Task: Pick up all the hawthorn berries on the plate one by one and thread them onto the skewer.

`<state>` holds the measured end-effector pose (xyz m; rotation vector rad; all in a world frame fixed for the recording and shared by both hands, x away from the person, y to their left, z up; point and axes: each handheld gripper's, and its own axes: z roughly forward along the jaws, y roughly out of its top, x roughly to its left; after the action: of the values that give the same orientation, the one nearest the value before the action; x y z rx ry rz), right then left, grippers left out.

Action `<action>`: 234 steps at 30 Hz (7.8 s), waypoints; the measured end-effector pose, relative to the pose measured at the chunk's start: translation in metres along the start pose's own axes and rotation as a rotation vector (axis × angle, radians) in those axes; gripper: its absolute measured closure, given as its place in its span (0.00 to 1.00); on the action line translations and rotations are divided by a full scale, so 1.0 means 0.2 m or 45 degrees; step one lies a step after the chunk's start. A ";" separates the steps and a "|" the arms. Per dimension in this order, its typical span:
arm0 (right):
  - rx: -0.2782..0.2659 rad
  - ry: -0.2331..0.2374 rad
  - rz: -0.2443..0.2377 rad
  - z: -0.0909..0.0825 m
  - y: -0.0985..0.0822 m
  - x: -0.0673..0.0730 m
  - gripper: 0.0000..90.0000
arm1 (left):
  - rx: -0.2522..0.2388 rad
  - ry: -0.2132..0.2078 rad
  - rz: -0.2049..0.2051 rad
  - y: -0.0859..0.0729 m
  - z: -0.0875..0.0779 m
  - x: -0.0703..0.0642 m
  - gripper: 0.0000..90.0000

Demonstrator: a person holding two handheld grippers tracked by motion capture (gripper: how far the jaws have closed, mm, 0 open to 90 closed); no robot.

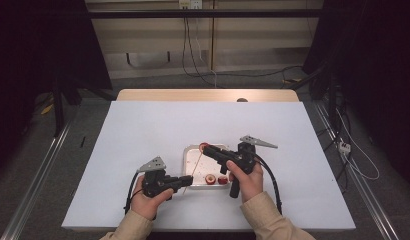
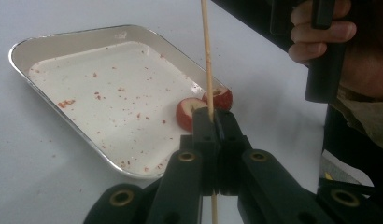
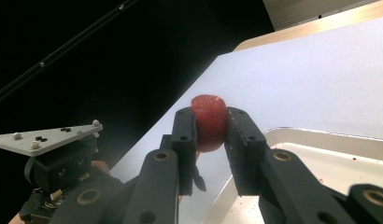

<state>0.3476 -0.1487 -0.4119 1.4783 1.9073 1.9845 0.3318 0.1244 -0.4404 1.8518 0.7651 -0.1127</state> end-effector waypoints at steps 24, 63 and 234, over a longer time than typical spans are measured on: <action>0.009 0.019 0.060 0.01 0.02 -0.03 0.83 | 0.009 0.007 0.076 0.01 0.02 -0.03 0.99; -0.011 -0.027 0.115 0.06 0.03 -0.03 0.83 | -0.093 0.063 -0.006 0.01 0.05 -0.04 1.00; 0.113 -0.098 0.108 -0.09 0.10 -0.13 0.81 | -0.050 0.065 -0.006 0.03 0.01 -0.04 0.99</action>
<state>0.3612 -0.1830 -0.4082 1.6583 1.9572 1.8680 0.3295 0.1173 -0.4341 1.8220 0.8016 -0.0530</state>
